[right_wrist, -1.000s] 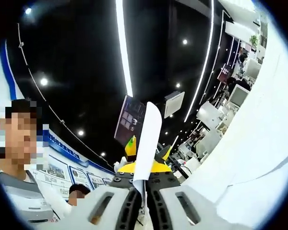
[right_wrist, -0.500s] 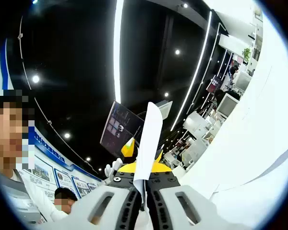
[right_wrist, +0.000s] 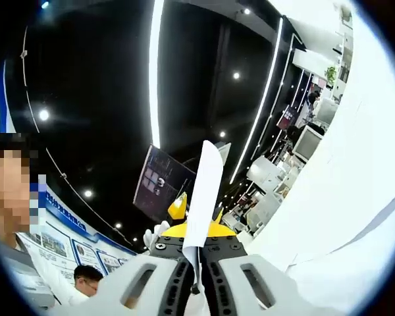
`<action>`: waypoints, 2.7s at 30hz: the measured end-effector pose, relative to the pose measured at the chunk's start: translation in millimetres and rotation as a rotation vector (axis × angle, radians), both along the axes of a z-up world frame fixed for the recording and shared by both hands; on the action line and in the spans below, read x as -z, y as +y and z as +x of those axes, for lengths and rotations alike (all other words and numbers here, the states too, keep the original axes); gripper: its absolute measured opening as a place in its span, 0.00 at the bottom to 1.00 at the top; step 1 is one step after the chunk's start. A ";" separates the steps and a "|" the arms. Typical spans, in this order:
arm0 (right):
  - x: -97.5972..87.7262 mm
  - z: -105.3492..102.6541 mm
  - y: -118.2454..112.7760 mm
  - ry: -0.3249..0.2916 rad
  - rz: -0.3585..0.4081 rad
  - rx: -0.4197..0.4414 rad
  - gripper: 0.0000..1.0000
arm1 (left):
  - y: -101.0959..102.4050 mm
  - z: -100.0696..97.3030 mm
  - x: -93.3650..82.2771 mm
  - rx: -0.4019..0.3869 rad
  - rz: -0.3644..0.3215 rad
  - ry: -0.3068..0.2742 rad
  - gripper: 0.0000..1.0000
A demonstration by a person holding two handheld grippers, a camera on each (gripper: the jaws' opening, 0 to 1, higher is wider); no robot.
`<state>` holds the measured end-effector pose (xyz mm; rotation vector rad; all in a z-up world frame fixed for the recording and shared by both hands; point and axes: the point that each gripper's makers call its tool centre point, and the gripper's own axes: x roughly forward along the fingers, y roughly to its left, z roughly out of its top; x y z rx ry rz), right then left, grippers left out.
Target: Organize the stack of printing papers by aligning and flattening the scattered papers on the table
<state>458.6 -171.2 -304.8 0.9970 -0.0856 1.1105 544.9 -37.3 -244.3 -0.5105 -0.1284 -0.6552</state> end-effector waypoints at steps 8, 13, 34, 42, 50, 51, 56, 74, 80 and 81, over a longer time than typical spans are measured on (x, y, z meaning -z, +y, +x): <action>-1.0 0.7 -0.2 0.005 0.008 0.001 0.00 | 1.4 6.3 0.1 -0.004 0.000 0.005 0.62; -1.3 2.6 -1.5 0.007 0.012 0.006 0.00 | 0.6 6.3 0.0 -0.007 0.005 0.000 0.55; -1.7 -0.6 -1.3 0.006 0.019 -0.001 0.00 | -8.5 1.9 -0.7 0.015 0.014 -0.016 0.30; -1.4 -0.7 -2.0 0.006 0.023 -0.006 0.00 | -10.4 0.3 -1.3 0.033 0.003 -0.014 0.22; -1.0 -3.6 -1.0 -0.001 0.019 -0.003 0.00 | -8.9 -3.9 -8.2 0.060 -0.060 -0.007 0.12; -0.9 -3.7 -0.9 -0.002 0.019 -0.003 0.00 | -8.5 -3.8 -8.7 0.063 -0.066 -0.005 0.12; -0.5 -4.9 0.2 -0.006 0.013 -0.001 0.00 | -10.0 -5.5 -11.3 0.078 -0.074 -0.012 0.06; 0.7 -3.7 -1.6 -0.002 0.008 0.003 0.00 | -11.0 -6.4 -12.7 0.067 -0.077 -0.027 0.05; 1.3 -6.4 2.0 -0.042 -0.037 0.027 0.00 | -4.3 -8.4 -10.5 0.054 -0.079 -0.027 0.05; 1.8 -6.4 2.2 -0.053 -0.051 0.041 0.00 | -3.1 -9.4 -10.4 0.052 -0.074 -0.029 0.05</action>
